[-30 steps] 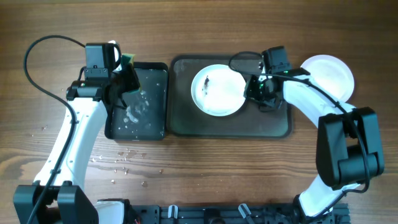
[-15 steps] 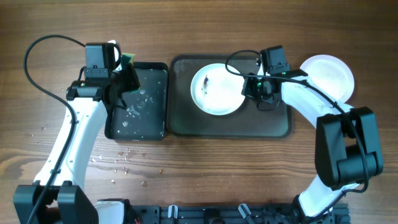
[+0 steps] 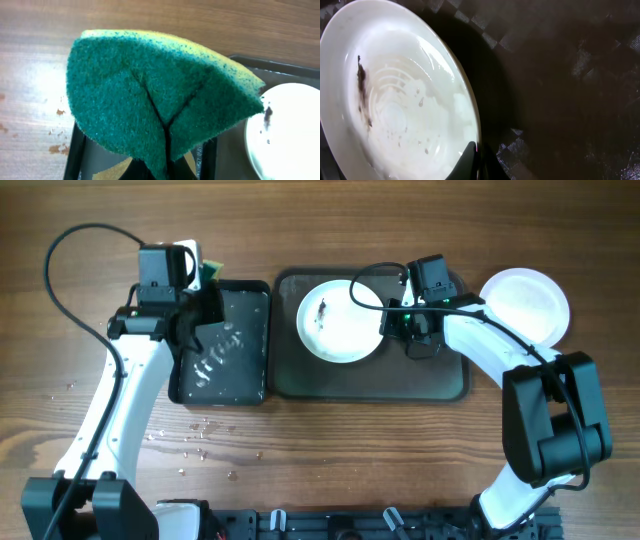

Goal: Clean dirty plates on tray and stack at the side

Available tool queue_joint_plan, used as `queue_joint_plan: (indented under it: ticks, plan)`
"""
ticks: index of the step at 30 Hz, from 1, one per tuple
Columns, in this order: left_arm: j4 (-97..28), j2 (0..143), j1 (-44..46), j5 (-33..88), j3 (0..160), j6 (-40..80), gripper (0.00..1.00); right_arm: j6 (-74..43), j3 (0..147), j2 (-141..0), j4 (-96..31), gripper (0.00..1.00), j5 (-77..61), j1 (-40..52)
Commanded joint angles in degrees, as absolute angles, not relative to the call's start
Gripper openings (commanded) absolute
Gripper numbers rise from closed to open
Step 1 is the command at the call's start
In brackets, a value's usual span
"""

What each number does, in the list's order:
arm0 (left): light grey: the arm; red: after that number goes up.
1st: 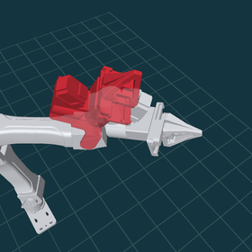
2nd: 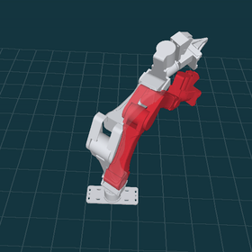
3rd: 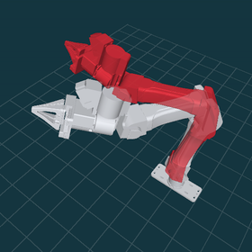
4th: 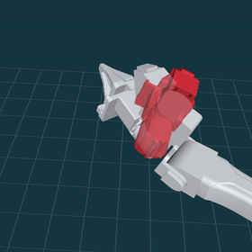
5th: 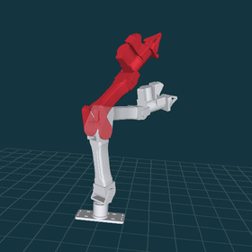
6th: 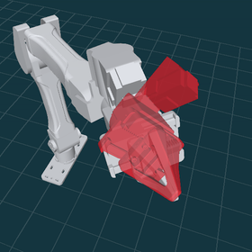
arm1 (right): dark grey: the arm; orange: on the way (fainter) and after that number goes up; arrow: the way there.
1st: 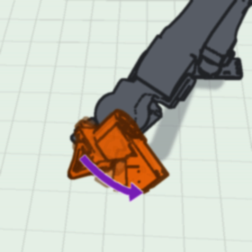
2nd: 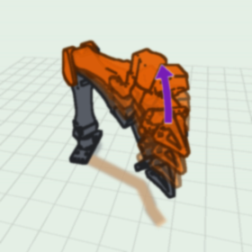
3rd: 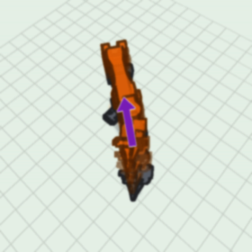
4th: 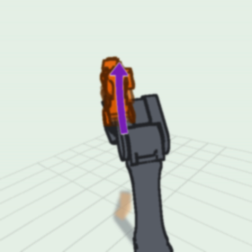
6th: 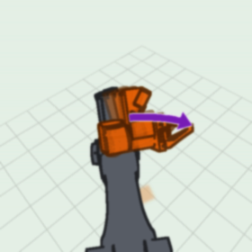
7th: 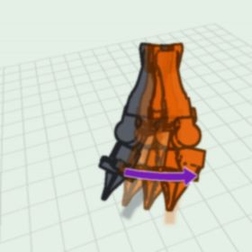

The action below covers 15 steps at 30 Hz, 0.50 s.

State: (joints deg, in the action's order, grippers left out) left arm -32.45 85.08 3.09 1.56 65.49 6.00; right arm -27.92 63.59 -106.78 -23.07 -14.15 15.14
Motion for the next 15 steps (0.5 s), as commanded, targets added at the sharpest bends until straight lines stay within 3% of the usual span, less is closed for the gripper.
queue_joint_plan:
  ticks: [1, 8, 15]
  plan:
    - [-33.65, 85.10, 4.82, 2.13, 70.98, 3.84, 0.04, -26.79, 63.29, -107.81, -23.64, 0.04, -15.25, 15.20]
    - [-37.06, 86.83, 9.61, 7.05, 71.37, 12.45, 0.04, -23.46, 63.29, -107.81, -24.58, 0.04, -19.86, 15.22]
    - [-35.86, 92.36, 15.35, 8.12, 71.31, 12.93, 0.04, -20.91, 63.29, -107.81, -25.12, 0.04, -22.37, 15.22]
